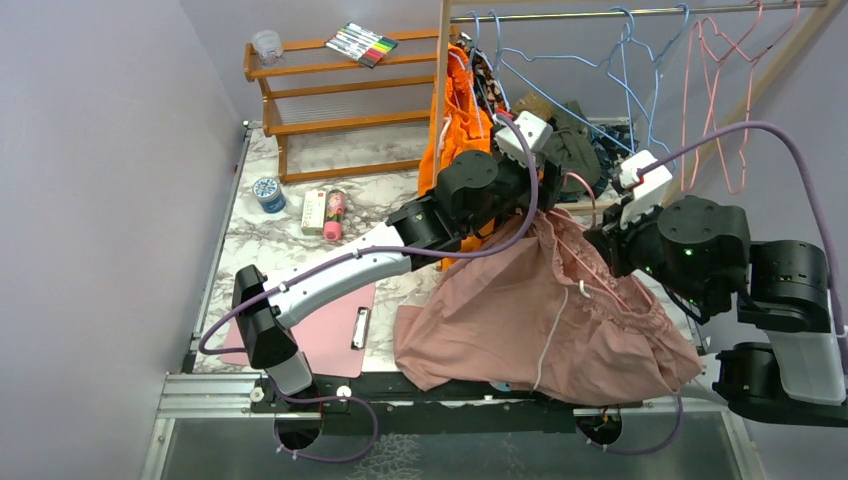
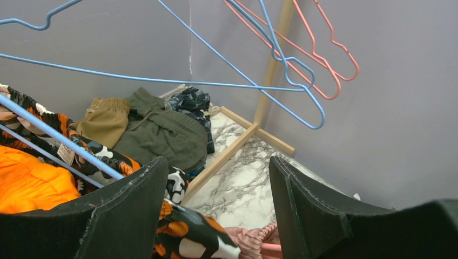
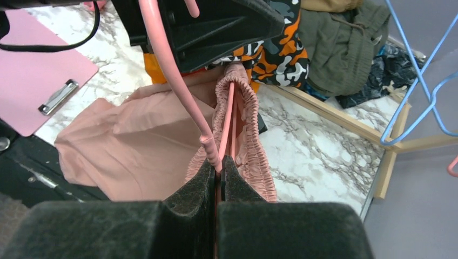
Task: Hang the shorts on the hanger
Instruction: Move the clothesline to the center of the board.
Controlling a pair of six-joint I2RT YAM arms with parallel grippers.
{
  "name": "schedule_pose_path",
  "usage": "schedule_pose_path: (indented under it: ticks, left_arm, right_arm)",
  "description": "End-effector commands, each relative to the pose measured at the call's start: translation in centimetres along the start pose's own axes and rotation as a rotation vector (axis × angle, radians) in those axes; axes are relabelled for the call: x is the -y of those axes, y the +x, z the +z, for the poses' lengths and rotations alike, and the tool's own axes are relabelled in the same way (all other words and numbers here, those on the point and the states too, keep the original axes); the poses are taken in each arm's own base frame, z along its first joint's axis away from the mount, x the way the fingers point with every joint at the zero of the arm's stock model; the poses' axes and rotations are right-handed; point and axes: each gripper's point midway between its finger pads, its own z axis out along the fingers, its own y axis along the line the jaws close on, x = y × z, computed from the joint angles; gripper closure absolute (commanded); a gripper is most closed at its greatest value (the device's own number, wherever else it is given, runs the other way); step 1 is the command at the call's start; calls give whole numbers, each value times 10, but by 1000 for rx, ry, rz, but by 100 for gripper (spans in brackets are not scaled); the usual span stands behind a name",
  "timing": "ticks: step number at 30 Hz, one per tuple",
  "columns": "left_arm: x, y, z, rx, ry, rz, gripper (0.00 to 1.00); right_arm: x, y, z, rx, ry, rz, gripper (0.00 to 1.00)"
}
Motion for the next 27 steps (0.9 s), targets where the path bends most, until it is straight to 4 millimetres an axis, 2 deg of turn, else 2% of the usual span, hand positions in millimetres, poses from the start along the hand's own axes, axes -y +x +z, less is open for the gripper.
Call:
schedule_pose_path:
  ticks: [1, 5, 9, 14, 16, 18, 22, 23, 24, 27]
  left_arm:
    - [-14, 7, 1, -17, -43, 26, 29]
    - [-10, 1, 5, -2, -24, 10, 29]
    - [1, -22, 2, 39, 18, -63, 32]
    - [18, -54, -10, 114, 98, -195, 36]
    - [26, -56, -10, 122, 137, -244, 38]
    - [33, -50, -6, 106, 167, -272, 40]
    - [36, -23, 7, 34, 160, -291, 43]
    - [34, -19, 8, 23, 149, -291, 44]
    - [31, -5, 15, -5, 123, -289, 45]
    - [18, 19, 21, -57, 47, -276, 46]
  right_arm:
    - [13, -20, -6, 77, 54, 40, 99]
    - [-9, -21, -2, 72, -55, 14, 99]
    - [-20, -15, 3, 49, -97, 12, 99]
    - [-42, -23, -13, 125, -271, 57, 99]
    - [-49, -26, -19, 153, -325, 60, 99]
    - [-50, -25, -22, 159, -343, 61, 99]
    - [-53, -19, -24, 111, -361, 45, 99]
    - [-55, -16, -23, 91, -368, 40, 99]
    - [-57, -13, -23, 73, -375, 36, 99]
    - [-62, -5, -21, 28, -386, 39, 99]
